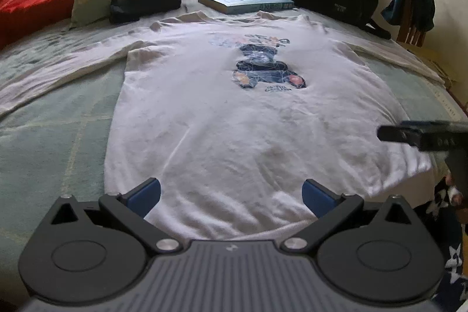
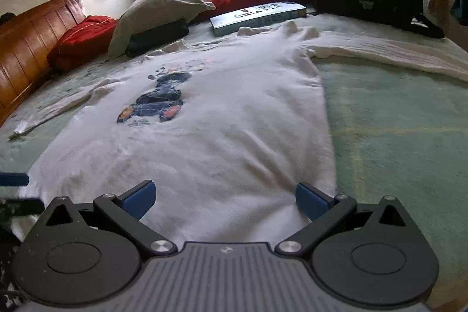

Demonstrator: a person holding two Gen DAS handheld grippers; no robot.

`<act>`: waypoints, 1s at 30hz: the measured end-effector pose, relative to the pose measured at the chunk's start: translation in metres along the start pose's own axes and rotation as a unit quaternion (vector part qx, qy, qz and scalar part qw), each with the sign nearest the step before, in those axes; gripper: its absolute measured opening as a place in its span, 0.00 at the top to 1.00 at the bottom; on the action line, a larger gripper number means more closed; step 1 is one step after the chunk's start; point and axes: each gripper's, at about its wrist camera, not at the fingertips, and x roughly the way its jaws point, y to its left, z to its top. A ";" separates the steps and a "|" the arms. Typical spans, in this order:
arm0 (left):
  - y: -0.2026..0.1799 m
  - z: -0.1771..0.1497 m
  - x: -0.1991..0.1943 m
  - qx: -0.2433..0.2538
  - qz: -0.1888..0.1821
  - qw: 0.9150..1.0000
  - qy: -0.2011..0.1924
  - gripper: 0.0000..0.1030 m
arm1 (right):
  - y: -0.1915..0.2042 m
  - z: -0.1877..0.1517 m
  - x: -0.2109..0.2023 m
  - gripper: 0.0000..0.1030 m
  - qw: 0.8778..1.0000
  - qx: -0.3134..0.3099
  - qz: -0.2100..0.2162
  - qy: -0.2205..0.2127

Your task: Fold clothes

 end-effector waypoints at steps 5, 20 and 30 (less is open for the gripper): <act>-0.003 -0.003 0.014 -0.001 -0.011 1.000 0.019 0.01 | -0.003 -0.003 -0.004 0.00 1.000 0.001 -0.003 0.000; 0.019 -0.009 0.006 -0.031 0.009 0.999 0.019 0.01 | 0.022 0.018 -0.003 0.00 1.000 -0.026 -0.004 -0.009; 0.017 -0.010 0.003 -0.022 0.015 0.999 0.018 0.01 | 0.042 -0.003 -0.018 0.00 0.996 -0.072 0.061 -0.004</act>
